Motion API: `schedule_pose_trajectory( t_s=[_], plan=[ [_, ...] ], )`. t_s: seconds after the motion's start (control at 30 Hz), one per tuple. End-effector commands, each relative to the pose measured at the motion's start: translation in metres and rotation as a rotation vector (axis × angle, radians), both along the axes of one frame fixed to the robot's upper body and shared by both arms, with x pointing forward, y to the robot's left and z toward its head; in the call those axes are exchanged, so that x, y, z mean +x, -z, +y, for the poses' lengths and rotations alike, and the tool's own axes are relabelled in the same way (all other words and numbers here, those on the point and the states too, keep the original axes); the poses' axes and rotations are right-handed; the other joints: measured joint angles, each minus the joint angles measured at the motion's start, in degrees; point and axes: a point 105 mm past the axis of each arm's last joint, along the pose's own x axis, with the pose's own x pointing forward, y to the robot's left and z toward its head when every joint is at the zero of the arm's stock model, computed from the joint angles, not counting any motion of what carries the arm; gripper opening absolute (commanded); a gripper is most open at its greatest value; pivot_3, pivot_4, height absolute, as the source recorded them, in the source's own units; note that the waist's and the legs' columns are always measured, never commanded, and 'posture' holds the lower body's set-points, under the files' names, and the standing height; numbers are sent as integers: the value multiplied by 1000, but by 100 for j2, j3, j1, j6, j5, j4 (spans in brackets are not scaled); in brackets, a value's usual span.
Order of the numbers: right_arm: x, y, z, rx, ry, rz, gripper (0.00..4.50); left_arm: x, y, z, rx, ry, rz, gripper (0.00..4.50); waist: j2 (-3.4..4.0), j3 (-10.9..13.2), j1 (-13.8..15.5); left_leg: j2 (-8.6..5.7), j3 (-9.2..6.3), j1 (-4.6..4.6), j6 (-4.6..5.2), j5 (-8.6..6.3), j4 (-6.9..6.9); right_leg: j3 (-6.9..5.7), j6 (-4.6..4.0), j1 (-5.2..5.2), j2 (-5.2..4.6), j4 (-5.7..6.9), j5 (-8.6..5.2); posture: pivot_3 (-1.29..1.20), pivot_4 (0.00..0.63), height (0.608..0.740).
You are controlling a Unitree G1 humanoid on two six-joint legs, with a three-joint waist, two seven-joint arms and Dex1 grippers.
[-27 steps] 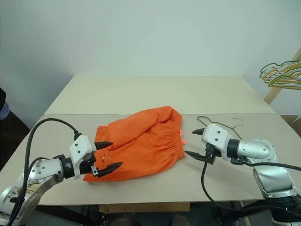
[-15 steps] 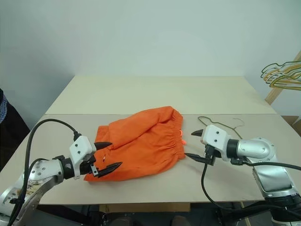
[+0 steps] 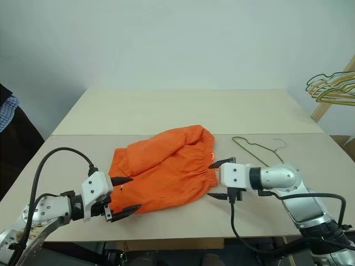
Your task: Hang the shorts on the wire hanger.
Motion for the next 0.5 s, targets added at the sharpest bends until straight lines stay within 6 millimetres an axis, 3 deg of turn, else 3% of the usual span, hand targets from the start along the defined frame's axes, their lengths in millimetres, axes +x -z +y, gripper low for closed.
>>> schedule_pose_trajectory(
  t_s=[0.03,0.37,0.5],
  plan=[
    [5,10,7,-143,-87,-157,4469,-8,-3,3,62,62,-7,4500,0,0,-6,0,1,0,0,0,0,0,0,0,0,1,0,71,0,740],
    [40,30,-1,-299,-106,-329,4469,-17,-3,10,95,70,25,4500,1,2,-54,0,28,0,-26,14,0,3,1,-4,-1,2,-1,86,0,740],
    [41,38,0,-319,-149,-312,3499,-20,1,11,106,66,38,4500,1,2,-86,0,47,-2,-27,15,-2,4,1,-5,-2,1,-1,97,0,740]
  ],
)
